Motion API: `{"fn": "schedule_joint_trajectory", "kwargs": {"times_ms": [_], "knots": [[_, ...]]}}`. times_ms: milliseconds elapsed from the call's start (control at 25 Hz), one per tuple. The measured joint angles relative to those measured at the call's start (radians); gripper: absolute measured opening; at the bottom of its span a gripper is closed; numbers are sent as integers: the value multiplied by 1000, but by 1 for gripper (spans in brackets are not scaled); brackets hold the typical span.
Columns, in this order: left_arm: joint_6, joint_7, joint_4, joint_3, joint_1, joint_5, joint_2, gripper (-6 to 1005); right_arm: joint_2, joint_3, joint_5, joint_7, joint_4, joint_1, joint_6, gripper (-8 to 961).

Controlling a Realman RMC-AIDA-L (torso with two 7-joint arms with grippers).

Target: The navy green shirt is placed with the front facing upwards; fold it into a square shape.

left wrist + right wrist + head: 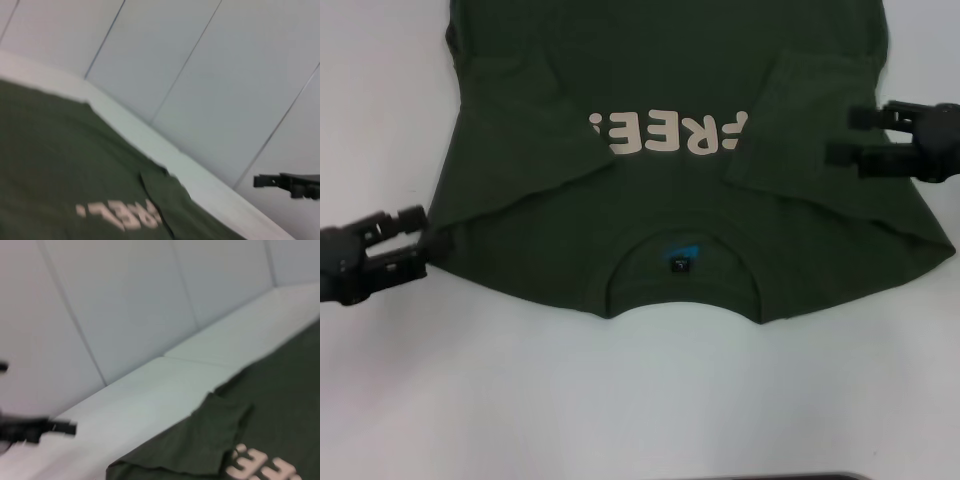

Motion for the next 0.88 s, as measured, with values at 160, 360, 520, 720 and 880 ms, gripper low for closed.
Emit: {"fn": "schedule_joint_trajectory", "kwargs": {"times_ms": [160,360,520,720,880], "knots": [[21,-213,25,16,-21,42,17,837,-26,17,0,237,4,10,-3,927],[2,-496,44,16,-67,95,32,833,-62,42,4,469,50,42,8,927],[-39,-658,35,26,-111,142,42,829,-80,45,2,496,92,55,21,928],[-127,-751,33,40,-134,193,49,825,-86,62,5,499,93,55,28,928],[-181,-772,23,41,-133,197,51,800,-91,69,5,500,93,56,26,928]]}}
